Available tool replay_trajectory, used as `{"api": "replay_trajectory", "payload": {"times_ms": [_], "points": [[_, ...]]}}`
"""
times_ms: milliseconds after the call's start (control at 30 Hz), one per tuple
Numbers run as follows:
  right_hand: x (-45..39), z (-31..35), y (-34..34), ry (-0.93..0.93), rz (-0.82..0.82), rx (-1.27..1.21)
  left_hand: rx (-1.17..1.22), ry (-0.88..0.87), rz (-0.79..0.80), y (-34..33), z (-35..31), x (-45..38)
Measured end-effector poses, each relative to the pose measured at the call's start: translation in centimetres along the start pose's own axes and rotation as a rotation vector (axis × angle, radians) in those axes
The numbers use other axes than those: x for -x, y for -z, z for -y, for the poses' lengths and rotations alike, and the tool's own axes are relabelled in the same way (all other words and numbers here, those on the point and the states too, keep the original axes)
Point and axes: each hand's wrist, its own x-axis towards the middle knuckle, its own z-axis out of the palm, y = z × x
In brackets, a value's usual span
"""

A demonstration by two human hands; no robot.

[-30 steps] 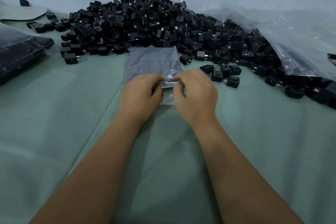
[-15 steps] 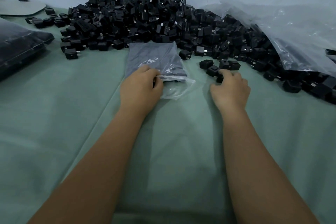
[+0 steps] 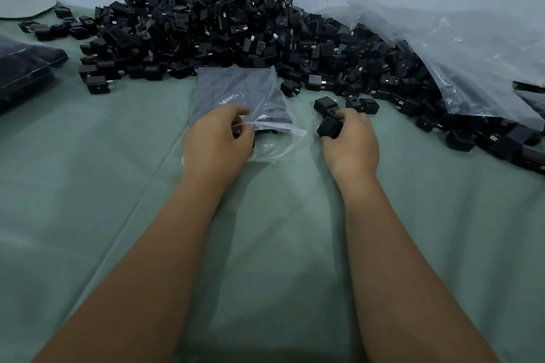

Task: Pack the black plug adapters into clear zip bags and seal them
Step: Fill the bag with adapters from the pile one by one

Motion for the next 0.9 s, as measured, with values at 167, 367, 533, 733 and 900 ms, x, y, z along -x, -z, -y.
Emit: {"api": "replay_trajectory", "payload": {"times_ms": [167,367,533,733,900], "points": [[0.6,0.6,-0.3,0.22,0.06,-0.027,0.065,0.059,-0.003,0.0,-0.3,0.1],[1.4,1.2,-0.4,0.299,0.207,-0.063,0.082,0.092,0.01,0.2,-0.4,0.0],[0.9,1.3,-0.6,0.137,0.184,-0.209,0.133,0.122,0.005,0.1,-0.3,0.0],[2.4,3.6,0.5,0.348,-0.248,-0.282,0.135,0.127,0.009,0.0,-0.2,-0.1],[5.0,6.2,-0.2,0.708,-0.048,-0.246,0.137,0.112,-0.004,0.0,-0.1,-0.3]]}}
